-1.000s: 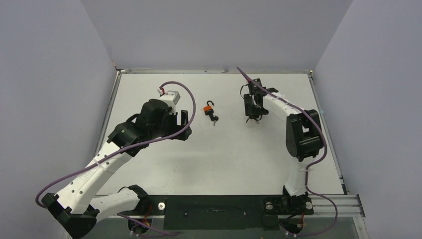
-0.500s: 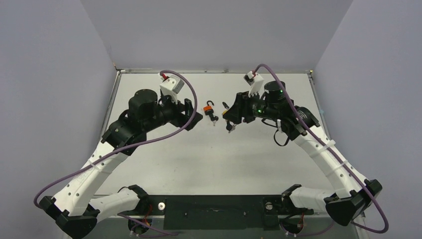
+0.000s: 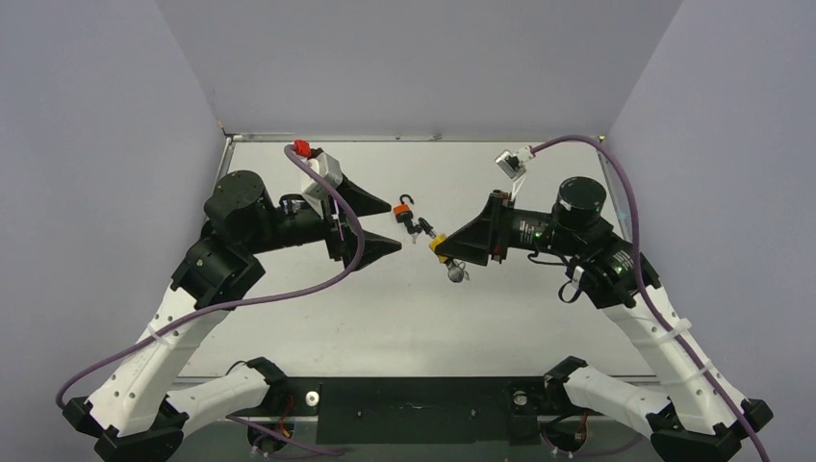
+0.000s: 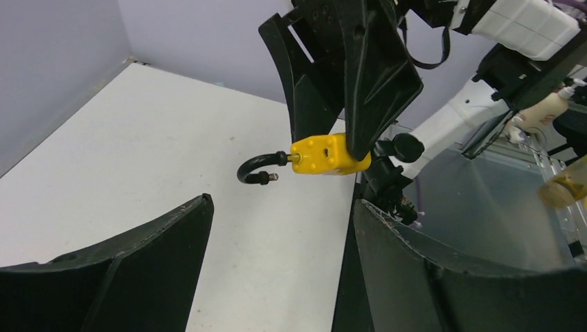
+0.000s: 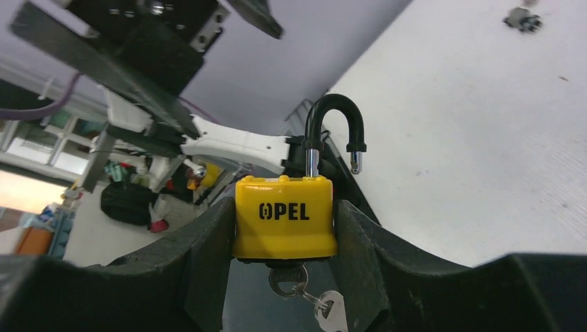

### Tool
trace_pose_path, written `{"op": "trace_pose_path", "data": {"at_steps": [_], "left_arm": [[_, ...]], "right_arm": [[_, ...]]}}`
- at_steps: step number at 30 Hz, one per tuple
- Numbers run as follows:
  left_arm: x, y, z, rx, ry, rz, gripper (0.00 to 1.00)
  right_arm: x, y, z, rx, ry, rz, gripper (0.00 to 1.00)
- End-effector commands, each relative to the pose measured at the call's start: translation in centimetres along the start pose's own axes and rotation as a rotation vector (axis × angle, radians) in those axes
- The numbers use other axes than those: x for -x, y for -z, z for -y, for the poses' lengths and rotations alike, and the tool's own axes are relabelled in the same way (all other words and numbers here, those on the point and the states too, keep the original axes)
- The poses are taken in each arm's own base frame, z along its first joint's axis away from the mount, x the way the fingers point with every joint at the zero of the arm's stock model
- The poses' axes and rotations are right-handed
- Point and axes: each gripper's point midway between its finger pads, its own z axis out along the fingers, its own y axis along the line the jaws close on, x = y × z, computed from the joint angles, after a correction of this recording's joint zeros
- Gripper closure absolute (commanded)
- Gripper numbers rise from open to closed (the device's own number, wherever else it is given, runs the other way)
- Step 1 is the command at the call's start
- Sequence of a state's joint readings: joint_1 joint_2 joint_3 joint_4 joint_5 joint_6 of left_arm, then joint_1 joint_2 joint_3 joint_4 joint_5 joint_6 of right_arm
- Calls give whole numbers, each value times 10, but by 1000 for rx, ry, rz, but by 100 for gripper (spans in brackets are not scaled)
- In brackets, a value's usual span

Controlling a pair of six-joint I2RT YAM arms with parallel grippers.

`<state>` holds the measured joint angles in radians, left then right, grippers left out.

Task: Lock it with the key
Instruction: Lock the lock.

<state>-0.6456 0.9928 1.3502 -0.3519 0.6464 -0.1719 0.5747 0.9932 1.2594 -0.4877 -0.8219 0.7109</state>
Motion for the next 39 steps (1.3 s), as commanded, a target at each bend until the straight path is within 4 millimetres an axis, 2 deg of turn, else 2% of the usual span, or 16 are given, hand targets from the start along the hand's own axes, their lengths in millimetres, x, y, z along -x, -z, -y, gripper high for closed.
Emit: {"op": "trace_pose_path", "data": {"at_steps": [1, 5, 11, 20, 30, 39], "left_arm": [[27, 11, 34, -157, -90, 51, 28], [34, 12, 39, -205, -95, 48, 28], [32, 10, 54, -337, -54, 8, 29], [34, 7, 58, -414, -10, 27, 30], [30, 6, 59, -440, 34, 30, 34], [34, 8, 63, -456, 30, 54, 35]], "right_arm": [[18, 12, -69, 272, 21, 80, 98], [15, 14, -82, 303, 3, 65, 98], [20, 20, -101, 339, 25, 87, 98], [25, 25, -122, 393, 34, 109, 98], [31, 23, -129, 413, 33, 113, 98], [31, 12, -120, 396, 12, 99, 99]]}}
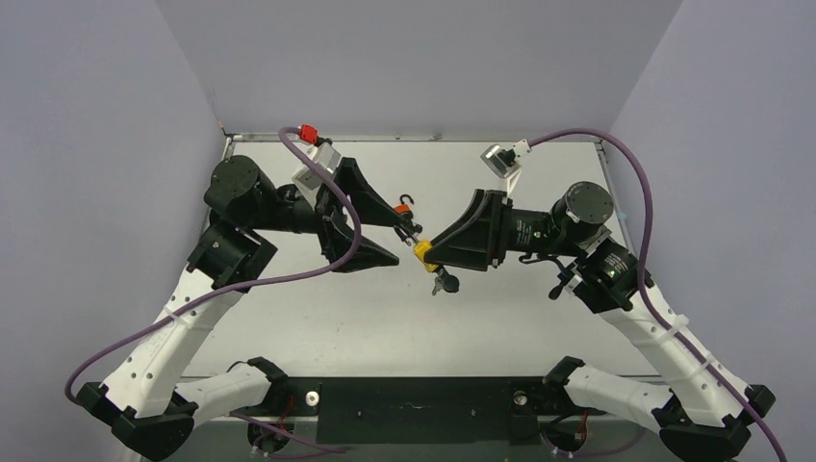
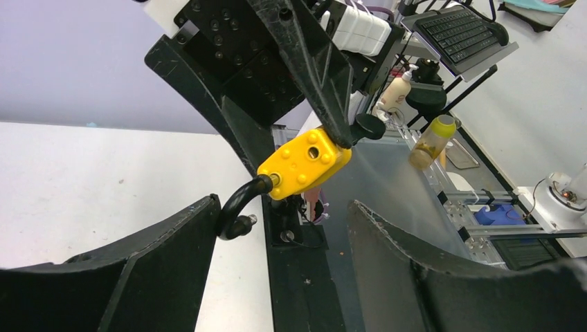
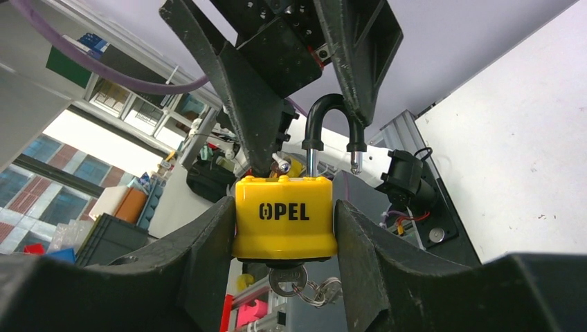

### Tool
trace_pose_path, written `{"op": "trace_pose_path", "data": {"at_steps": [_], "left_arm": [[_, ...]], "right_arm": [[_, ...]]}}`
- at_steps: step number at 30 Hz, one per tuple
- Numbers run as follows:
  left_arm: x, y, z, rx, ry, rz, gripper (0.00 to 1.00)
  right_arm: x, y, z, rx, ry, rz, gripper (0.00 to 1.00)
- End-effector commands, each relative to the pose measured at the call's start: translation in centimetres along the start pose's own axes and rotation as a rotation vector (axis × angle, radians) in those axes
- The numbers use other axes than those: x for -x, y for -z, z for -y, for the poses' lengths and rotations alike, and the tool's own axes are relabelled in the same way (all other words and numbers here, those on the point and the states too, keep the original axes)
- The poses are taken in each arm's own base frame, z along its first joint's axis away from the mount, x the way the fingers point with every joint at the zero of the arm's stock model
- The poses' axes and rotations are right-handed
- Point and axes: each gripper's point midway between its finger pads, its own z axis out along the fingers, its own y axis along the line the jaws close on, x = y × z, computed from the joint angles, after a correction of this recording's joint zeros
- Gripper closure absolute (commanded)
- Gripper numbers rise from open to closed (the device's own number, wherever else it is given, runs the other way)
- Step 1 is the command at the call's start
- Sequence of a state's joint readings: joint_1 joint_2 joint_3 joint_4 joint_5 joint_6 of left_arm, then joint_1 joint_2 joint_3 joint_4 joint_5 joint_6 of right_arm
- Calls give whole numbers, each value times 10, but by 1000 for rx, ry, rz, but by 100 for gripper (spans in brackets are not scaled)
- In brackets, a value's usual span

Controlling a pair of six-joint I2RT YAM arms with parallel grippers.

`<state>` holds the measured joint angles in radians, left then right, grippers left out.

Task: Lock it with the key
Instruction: Lock the lock.

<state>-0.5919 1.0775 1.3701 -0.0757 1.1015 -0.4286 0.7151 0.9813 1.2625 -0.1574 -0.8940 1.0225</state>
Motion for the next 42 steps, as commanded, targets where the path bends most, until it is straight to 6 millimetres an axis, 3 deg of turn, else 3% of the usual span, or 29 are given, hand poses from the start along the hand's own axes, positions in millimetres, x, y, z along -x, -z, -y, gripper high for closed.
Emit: {"op": "trace_pose_path", "data": {"at_steps": [1, 11, 29, 31, 32, 34, 36, 37, 39, 42], "left_arm": [[12, 3, 12, -39, -61, 31, 36], [4, 5, 14, -38, -39, 22, 51], [-2, 2, 6, -33, 14, 8, 77], [-2, 1, 4, -24, 24, 11, 86], [-2, 1, 3, -20, 30, 12, 96], [0, 0, -1, 0, 46, 22, 100], [4, -1, -6, 34, 69, 44, 100], [8, -1, -12, 71, 77, 67, 100], [13, -1, -20, 123, 103, 98, 100], [19, 2, -31, 199, 114, 146, 100]], "right_arm": [[21, 1, -30, 74, 92, 74, 99], [20, -1, -22, 38, 122, 53, 100], [8, -3, 14, -82, 166, -8, 100], [7, -3, 18, -96, 169, -13, 100], [7, -3, 21, -104, 179, -16, 100], [7, -1, 29, -148, 196, -15, 95], [10, 3, 42, -227, 215, -2, 81], [13, 6, 52, -281, 230, 14, 63], [24, 11, 61, -355, 254, 70, 39], [40, 23, 72, -455, 286, 170, 25]]}}
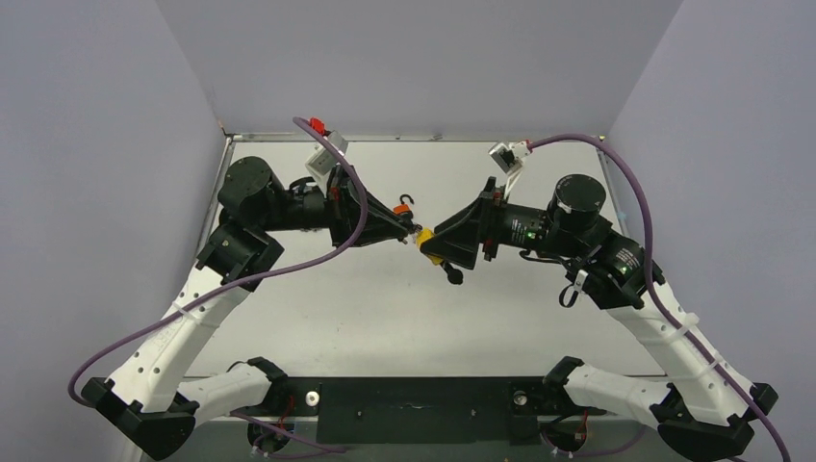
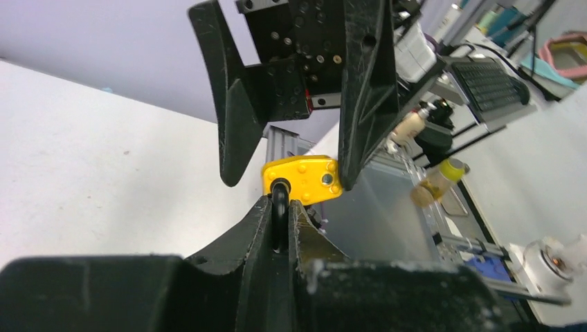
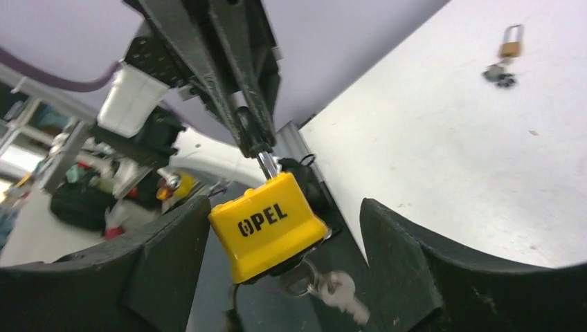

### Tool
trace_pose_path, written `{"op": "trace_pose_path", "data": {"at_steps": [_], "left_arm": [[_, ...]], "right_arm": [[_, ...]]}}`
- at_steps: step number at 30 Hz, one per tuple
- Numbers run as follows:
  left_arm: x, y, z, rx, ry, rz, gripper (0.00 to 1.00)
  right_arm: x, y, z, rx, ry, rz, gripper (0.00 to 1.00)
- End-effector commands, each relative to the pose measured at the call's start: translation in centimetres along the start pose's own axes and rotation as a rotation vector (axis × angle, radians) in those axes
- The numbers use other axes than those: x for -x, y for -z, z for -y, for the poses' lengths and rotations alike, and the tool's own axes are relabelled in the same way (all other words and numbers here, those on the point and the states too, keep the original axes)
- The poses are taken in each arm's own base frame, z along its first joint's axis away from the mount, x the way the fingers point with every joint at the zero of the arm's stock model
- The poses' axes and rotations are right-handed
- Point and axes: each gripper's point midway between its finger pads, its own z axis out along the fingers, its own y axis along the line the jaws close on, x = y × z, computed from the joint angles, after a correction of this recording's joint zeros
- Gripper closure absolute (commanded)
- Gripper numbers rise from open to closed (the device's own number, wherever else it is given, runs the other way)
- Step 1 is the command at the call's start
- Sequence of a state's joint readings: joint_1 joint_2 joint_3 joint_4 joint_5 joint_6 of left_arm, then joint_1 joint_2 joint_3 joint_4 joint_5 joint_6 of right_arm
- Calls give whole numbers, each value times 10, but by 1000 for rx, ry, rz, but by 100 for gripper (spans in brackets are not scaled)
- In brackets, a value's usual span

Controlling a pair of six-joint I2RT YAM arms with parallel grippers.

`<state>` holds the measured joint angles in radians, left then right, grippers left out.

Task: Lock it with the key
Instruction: Lock the lock.

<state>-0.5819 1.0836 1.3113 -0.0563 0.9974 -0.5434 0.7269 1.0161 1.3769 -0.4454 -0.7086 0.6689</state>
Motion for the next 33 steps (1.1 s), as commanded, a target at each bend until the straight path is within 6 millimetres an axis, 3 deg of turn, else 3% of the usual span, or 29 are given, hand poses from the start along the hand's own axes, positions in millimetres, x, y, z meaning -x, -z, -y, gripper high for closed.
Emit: {"op": "trace_pose_path", "data": {"at_steps": [1, 4, 7, 8, 12, 13, 14, 15, 16, 17, 18, 19, 22, 27, 28, 33], "left_arm": [[31, 3, -1, 92, -30, 132, 100], [40, 8, -3, 148, -45, 185, 100], [49, 13, -1, 183, -60, 233, 100], [54, 15, 0, 195, -69, 251, 100], [65, 21, 13, 186, -116, 295, 100], [70, 22, 20, 165, -133, 311, 100], [70, 23, 25, 146, -143, 310, 100], [73, 24, 30, 133, -160, 321, 100], [74, 24, 33, 124, -164, 323, 100], [77, 25, 36, 122, -173, 330, 100], [78, 26, 37, 123, -174, 334, 100], [79, 26, 37, 127, -175, 342, 100], [87, 28, 42, 115, -145, 383, 100], [109, 32, 47, 110, -55, 499, 100], [113, 33, 48, 109, -27, 517, 100], [123, 35, 42, 127, 76, 578, 100]], "right_arm": [[30, 12, 51, -300, 54, 187, 20], [52, 25, 63, -391, 53, 335, 6], [62, 36, 70, -405, 31, 474, 1], [72, 40, 63, -378, 44, 534, 0], [83, 44, 41, -245, 15, 581, 1], [90, 43, 46, -244, -2, 587, 3], [92, 40, 38, -182, -41, 575, 6], [99, 40, 48, -190, -69, 583, 8], [102, 38, 38, -116, -102, 571, 11], [105, 35, 45, -104, -127, 569, 12], [109, 34, 29, -10, -142, 561, 13], [109, 30, 29, 22, -155, 552, 13], [106, 26, 4, 146, -127, 558, 14], [97, 29, -2, -1, 105, 591, 14], [94, 29, -13, 16, 133, 586, 14], [98, 28, -24, 41, 223, 626, 18]]}}
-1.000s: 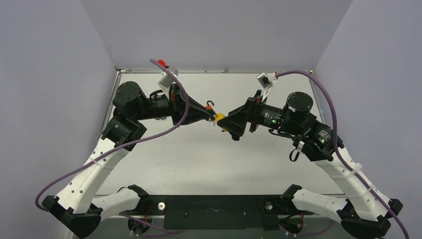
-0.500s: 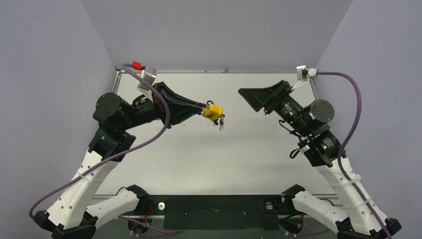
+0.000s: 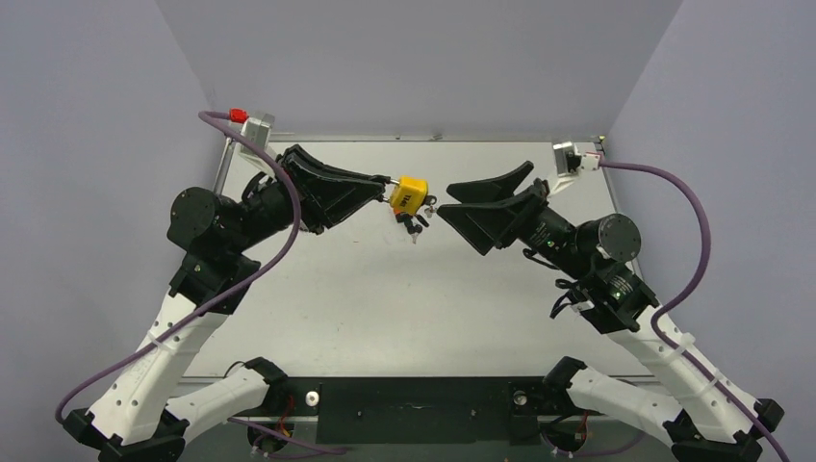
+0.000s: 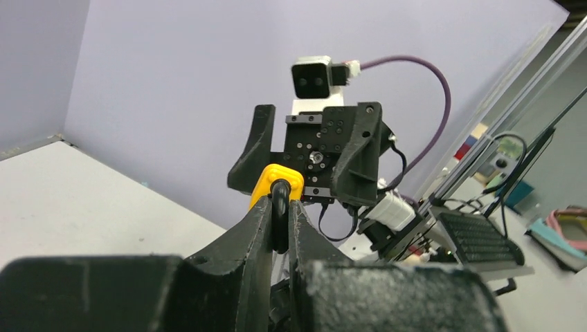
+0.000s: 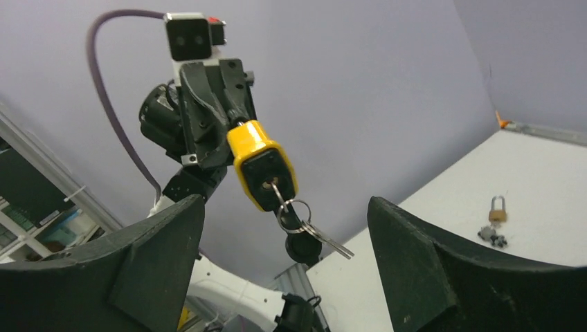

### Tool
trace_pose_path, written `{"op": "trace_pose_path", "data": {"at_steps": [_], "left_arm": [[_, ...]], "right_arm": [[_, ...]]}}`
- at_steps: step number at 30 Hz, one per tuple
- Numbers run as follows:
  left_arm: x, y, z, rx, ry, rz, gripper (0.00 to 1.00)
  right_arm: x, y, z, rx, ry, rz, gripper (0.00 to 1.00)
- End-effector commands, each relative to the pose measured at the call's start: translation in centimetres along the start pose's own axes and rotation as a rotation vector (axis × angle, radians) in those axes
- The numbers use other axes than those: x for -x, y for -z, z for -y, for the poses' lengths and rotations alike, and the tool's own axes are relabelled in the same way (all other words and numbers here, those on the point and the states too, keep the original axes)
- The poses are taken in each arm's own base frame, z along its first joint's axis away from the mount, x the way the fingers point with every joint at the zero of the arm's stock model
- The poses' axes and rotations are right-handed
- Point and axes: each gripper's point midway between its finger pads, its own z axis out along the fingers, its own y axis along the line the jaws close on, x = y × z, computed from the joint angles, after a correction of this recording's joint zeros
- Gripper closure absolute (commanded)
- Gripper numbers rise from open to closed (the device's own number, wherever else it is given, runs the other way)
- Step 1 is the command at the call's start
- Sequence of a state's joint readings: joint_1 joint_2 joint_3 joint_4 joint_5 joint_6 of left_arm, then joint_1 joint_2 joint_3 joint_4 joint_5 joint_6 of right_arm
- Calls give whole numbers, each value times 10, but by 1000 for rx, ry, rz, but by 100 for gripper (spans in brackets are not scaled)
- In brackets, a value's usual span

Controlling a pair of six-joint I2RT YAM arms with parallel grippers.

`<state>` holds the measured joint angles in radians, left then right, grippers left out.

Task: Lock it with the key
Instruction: Lock the lock.

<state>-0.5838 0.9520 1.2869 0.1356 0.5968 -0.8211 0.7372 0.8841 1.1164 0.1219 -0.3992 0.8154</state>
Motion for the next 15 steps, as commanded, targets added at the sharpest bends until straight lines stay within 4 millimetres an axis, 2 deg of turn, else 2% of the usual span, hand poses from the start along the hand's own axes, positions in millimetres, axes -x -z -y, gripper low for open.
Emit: {"op": "trace_pose_path", "data": {"at_steps": [1, 4, 9, 15], "left_arm": [[41, -3, 24, -48, 64, 168, 100], [44, -3, 24, -51, 101, 190, 100], [50, -5, 32, -92, 119, 201, 100], [48, -5, 29, -84, 123, 194, 100]], "right_arm": [[32, -3, -21, 64, 160, 133, 18], [34, -9, -34, 117, 185, 149, 21], [32, -25, -29, 84, 244, 121, 24], [36, -35, -39, 112, 270, 119, 29]]}}
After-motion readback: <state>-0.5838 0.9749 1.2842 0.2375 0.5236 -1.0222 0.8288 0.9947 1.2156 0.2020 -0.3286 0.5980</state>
